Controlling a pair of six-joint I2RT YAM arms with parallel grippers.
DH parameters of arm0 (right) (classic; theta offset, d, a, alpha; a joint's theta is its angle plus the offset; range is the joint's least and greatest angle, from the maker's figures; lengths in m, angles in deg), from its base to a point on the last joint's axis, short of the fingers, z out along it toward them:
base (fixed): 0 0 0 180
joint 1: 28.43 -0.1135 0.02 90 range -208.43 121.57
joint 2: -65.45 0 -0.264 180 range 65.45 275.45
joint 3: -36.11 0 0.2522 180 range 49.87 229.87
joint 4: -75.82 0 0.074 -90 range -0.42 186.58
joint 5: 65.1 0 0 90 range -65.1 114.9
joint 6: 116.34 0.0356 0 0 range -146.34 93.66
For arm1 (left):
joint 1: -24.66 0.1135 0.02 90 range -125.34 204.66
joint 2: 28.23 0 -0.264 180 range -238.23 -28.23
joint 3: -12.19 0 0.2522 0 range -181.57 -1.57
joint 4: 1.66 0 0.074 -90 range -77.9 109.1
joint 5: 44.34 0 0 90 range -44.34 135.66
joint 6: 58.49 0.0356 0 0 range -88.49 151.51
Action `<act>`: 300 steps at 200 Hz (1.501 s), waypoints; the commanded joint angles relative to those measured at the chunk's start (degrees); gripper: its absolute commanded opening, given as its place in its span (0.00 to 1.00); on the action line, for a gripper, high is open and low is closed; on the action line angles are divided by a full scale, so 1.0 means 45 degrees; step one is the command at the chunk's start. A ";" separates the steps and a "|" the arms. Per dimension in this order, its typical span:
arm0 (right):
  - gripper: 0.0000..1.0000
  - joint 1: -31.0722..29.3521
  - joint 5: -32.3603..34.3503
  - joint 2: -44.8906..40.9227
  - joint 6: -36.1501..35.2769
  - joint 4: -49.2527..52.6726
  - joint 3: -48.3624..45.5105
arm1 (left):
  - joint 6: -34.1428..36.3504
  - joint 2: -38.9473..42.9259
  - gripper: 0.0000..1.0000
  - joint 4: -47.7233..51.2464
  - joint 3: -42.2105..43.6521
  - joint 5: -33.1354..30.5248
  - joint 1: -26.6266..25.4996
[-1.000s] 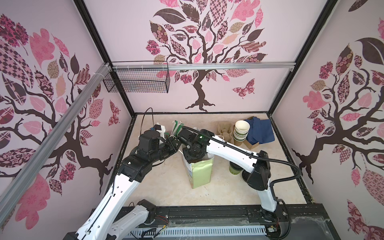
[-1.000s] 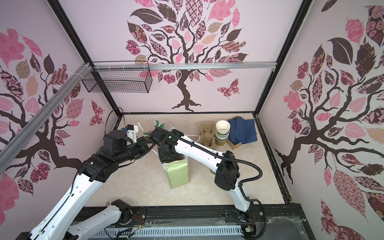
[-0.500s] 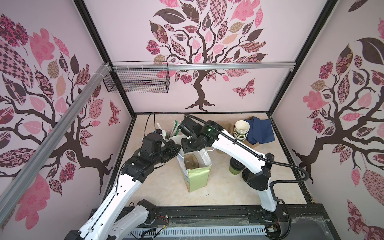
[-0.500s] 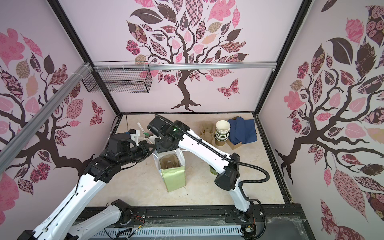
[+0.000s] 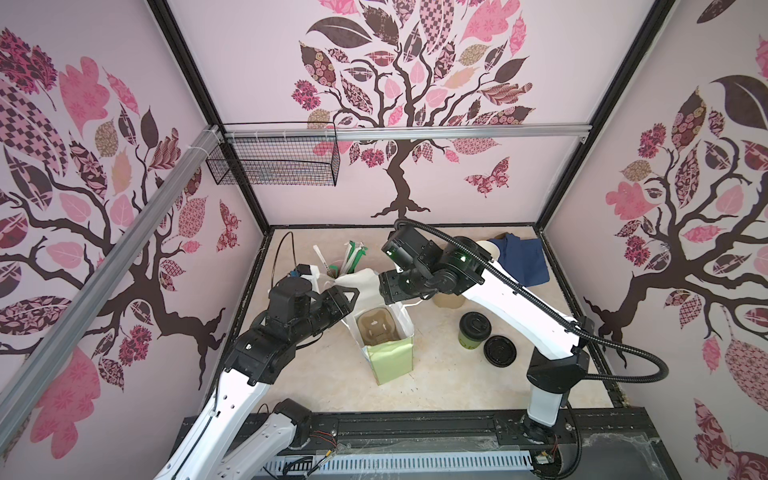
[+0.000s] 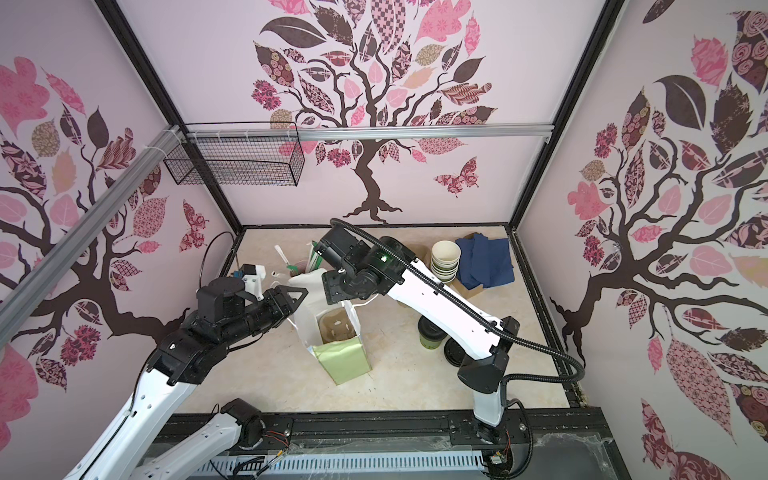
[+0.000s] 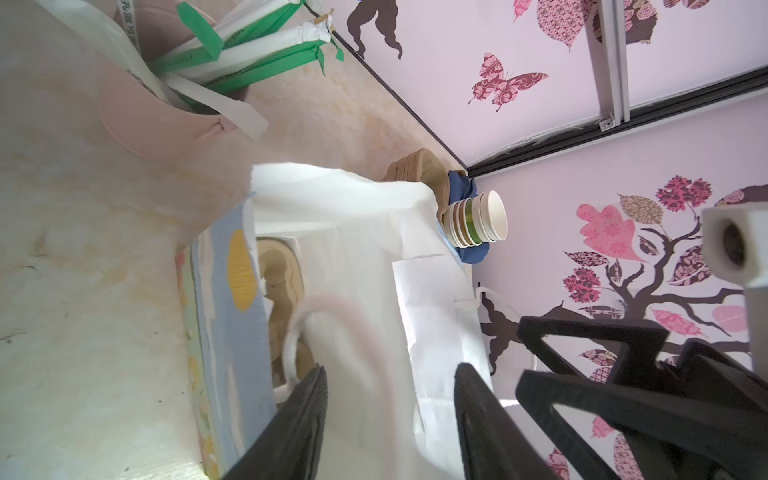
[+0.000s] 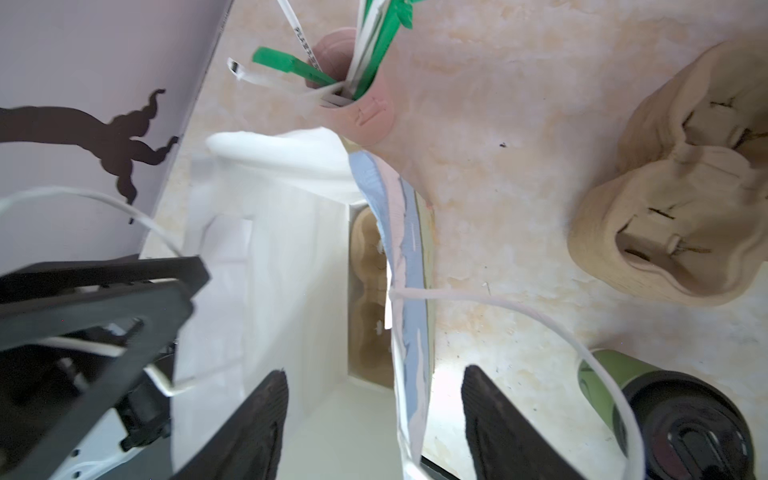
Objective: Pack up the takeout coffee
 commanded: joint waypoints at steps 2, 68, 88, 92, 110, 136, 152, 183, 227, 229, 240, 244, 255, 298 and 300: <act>0.71 0.0022 0.0255 -0.0043 -0.0466 0.0449 -0.0437 | -0.0074 -0.0335 0.70 0.1798 -0.0843 -0.1063 -0.0009; 0.51 0.0061 -0.0254 0.0814 -0.0392 -0.0331 -0.0910 | 0.0037 -0.2001 0.73 0.3234 -0.2092 -0.1027 -0.0009; 0.43 0.0152 -0.0328 0.0710 -0.0282 -0.0647 -0.1392 | 0.0115 -0.1789 0.69 0.2321 -0.2213 -0.0435 -0.0009; 0.41 0.0191 -0.0366 0.0677 -0.0244 -0.0689 -0.1468 | 0.0115 -0.1737 0.69 0.2096 -0.2237 -0.0311 -0.0009; 0.29 0.0312 -0.0532 0.0530 -0.0176 -0.0941 -0.1756 | 0.0082 -0.1298 0.70 0.0919 -0.2268 0.0095 -0.0009; 0.17 0.0410 -0.0372 0.0434 -0.0013 -0.0976 -0.1795 | 0.0152 -0.1052 0.70 0.1296 -0.2693 -0.0384 -0.0009; 0.13 0.0434 -0.0182 0.0357 0.0117 -0.0976 -0.1805 | 0.0247 -0.0982 0.69 0.2085 -0.2868 -0.0916 -0.0009; 0.11 0.0451 0.0106 0.0126 0.0314 -0.0957 -0.1748 | 0.0011 -0.0818 0.70 0.3685 -0.3235 -0.1962 -0.0009; 0.28 0.0451 0.0093 0.0103 0.0414 -0.0881 -0.1451 | 0.0382 -0.1730 0.84 0.4634 -0.3733 -0.1400 -0.0009; 0.30 0.0466 0.0078 0.0101 0.0414 -0.0869 -0.1438 | 0.0402 -0.1767 0.85 0.4623 -0.3746 -0.1318 -0.0009; 0.38 0.0451 0.0067 0.0111 0.0446 -0.0754 -0.1090 | 0.0492 -0.1994 0.88 0.4480 -0.3820 -0.0920 -0.0009; 0.40 0.0451 0.0051 0.0130 0.0474 -0.0684 -0.0926 | 0.0510 -0.2054 0.89 0.4476 -0.3861 -0.0854 -0.0009; 0.47 0.0451 0.0053 0.0126 0.0522 -0.0505 -0.0269 | 0.0555 -0.2148 0.89 0.4597 -0.4051 -0.0946 0.0006; 0.68 0.0471 0.0039 -0.0258 0.0584 -0.0449 0.1164 | 0.0955 -0.2398 0.88 0.5626 -0.4514 -0.1570 -0.0006; 0.68 0.0471 0.0030 -0.0297 0.0583 -0.0503 0.1144 | 0.0955 -0.2418 0.88 0.5642 -0.4503 -0.1556 -0.0008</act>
